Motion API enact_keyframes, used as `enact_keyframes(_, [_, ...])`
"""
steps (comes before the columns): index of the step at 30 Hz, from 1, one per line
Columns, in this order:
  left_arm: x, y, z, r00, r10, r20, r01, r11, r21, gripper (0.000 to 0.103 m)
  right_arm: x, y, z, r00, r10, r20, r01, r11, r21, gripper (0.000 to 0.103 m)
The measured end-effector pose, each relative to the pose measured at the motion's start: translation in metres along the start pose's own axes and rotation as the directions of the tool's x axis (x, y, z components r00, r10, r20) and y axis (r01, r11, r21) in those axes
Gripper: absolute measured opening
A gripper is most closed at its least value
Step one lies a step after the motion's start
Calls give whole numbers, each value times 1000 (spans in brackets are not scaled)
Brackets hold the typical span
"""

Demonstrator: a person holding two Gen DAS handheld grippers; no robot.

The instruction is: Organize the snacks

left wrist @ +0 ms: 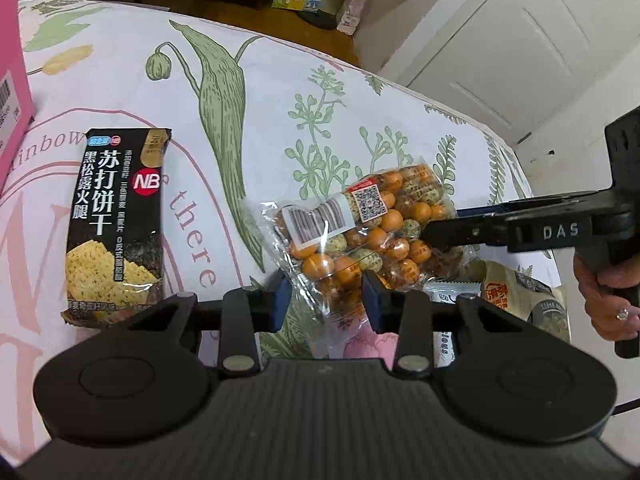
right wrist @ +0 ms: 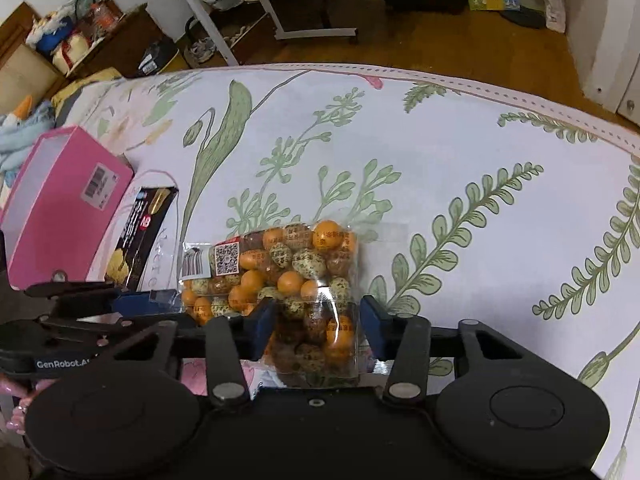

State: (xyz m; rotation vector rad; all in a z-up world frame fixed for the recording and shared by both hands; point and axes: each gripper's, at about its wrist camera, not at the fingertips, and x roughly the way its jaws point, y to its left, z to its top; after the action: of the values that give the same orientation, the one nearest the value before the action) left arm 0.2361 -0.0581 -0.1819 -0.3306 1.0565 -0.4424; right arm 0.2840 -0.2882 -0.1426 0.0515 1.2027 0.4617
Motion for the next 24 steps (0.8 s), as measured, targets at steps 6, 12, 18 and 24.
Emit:
enact_keyframes(6, [12, -3, 17, 998, 6, -63, -8, 999, -35, 37, 3, -1, -1, 1000, -17, 7, 17, 1000, 19, 53])
enact_keyframes(12, [10, -1, 22, 997, -35, -65, 31, 998, -57, 37, -2, 7, -4, 999, -43, 31, 41, 997, 61, 49])
enact_keyframes(18, [-12, -9, 18, 999, -3, -52, 3, 1000, -4, 37, -19, 28, -2, 997, -61, 42, 60, 998, 36, 47])
enact_keyframes(24, [-44, -13, 19, 998, 66, -8, -66, 997, 47, 37, -28, 48, -10, 996, -16, 89, 11, 998, 62, 48])
